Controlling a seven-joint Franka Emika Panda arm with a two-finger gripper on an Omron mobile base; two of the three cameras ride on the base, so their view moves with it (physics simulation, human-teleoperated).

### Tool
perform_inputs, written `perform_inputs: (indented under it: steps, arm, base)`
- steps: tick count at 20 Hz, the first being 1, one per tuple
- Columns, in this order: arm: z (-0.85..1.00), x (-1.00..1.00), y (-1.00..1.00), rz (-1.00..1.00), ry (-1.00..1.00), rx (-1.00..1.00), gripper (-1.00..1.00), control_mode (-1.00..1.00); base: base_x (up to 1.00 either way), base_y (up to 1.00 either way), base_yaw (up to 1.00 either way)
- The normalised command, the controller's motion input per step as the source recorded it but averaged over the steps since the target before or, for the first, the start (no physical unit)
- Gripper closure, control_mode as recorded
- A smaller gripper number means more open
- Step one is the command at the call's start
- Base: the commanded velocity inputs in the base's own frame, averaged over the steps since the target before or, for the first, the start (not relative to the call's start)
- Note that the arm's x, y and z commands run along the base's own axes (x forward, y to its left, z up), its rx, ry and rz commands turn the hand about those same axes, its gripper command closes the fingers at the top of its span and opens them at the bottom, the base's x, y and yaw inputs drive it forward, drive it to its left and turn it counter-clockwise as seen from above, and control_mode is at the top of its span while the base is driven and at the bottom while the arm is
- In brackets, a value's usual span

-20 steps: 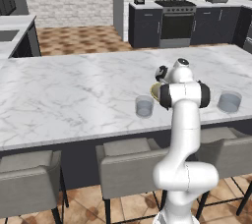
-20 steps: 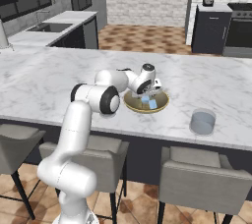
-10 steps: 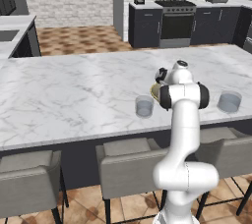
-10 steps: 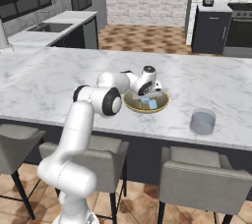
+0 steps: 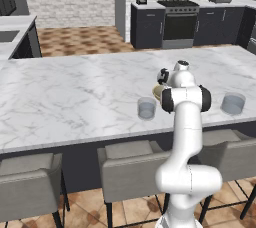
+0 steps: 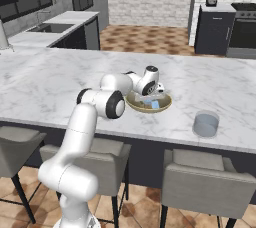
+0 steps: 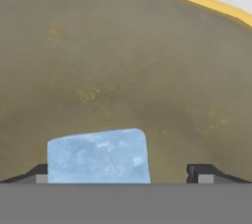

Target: There are four ice cubes in the ice bowl. Place two ice cubes in each glass of water.

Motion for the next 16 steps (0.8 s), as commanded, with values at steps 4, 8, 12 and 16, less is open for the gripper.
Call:
perform_inputs:
  steps: [4, 8, 12, 16]
  arm:
    - [-0.19, 0.0, 0.0, 0.0, 0.01, 0.0, 1.0, -1.0]
    - [-0.13, 0.0, 0.0, 0.0, 0.0, 0.0, 1.0, -1.0]
    - [-0.02, -0.04, 0.0, 0.01, 0.0, 0.01, 1.0, -1.0]
    - [0.0, -0.27, 0.0, 0.02, 0.0, 0.03, 1.0, -1.0]
  base:
    - [0.0, 0.0, 0.0]
    - [0.0, 0.0, 0.0]
    - [0.0, 0.0, 0.0]
    - [0.0, 0.0, 0.0]
